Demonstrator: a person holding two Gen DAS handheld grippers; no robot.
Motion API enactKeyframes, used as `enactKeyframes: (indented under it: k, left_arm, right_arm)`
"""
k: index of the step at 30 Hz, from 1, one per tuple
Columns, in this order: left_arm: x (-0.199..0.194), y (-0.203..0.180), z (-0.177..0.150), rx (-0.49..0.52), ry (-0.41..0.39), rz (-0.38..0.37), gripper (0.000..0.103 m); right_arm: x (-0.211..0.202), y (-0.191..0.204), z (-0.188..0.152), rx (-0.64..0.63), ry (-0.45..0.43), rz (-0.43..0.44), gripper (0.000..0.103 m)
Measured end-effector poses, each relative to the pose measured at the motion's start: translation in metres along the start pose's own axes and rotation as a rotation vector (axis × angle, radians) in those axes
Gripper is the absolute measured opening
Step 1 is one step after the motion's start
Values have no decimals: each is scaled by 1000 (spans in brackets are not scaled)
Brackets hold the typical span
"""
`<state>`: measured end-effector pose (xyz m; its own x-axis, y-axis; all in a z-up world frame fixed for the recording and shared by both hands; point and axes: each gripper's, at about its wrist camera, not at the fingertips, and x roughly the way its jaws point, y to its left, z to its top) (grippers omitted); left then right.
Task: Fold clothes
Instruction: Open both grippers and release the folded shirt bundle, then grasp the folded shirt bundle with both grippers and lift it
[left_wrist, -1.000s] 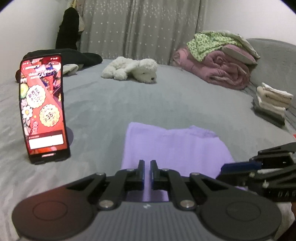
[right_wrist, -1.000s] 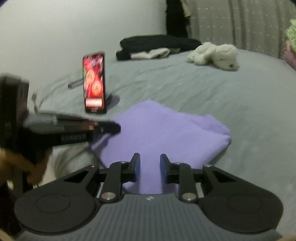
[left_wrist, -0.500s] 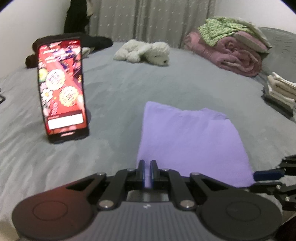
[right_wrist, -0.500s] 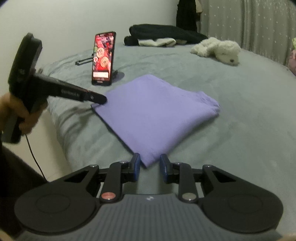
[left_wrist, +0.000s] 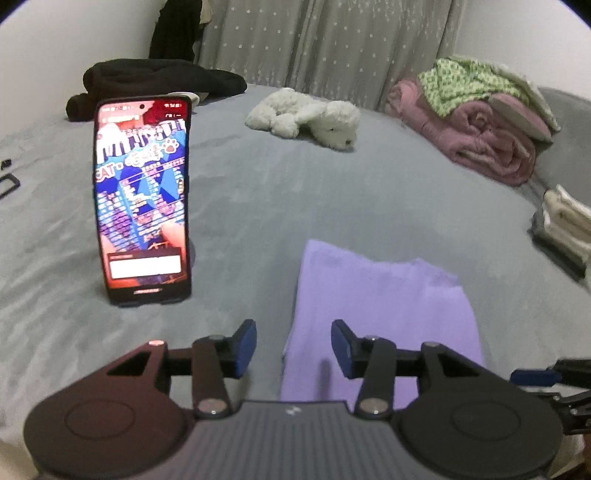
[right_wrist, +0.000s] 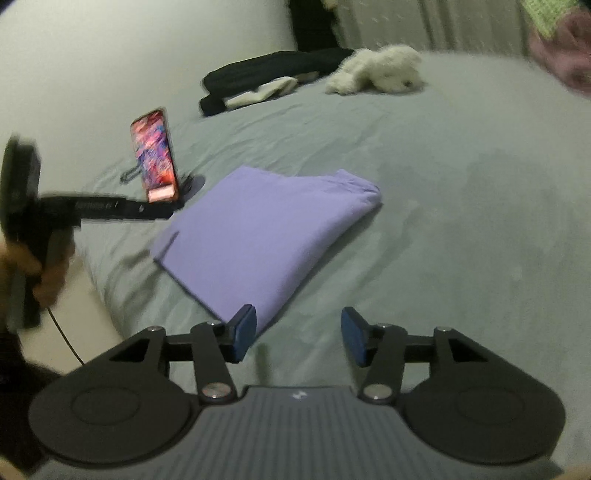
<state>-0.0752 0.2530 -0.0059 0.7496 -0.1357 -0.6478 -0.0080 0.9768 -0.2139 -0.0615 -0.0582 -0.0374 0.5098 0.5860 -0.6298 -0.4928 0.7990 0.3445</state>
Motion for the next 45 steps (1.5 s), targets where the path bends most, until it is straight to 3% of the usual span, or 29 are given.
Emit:
enactKeyframes:
  k: [8,15,19,29,36,41,45]
  left_arm:
    - [45,7,0,-100,62,-104,45]
    - [65,11,2,-196,63,-151,45]
    - [75,15,3,-249,47,-175,45]
    - [91,10,7,-338,3,-171,41]
    - [94,-1,1,-395,-44,-141,22]
    - [92,-18,-1,-390,-81,-78,18]
    - [83,-26,-1,-404,-113,-60,17]
  right_arm:
    - [12,-35,15,318,17,101,56]
    - [36,-63,24,577,-13,202,55]
    - [46,-71,29,663,-45,234,51]
    - [58,-54,38,637,-111,197,51]
    - [72,-38,45,553,-148,121,49]
    - [81,-31,49,512,-139,67,27]
    - [76,-35,49,522,-135,61,21]
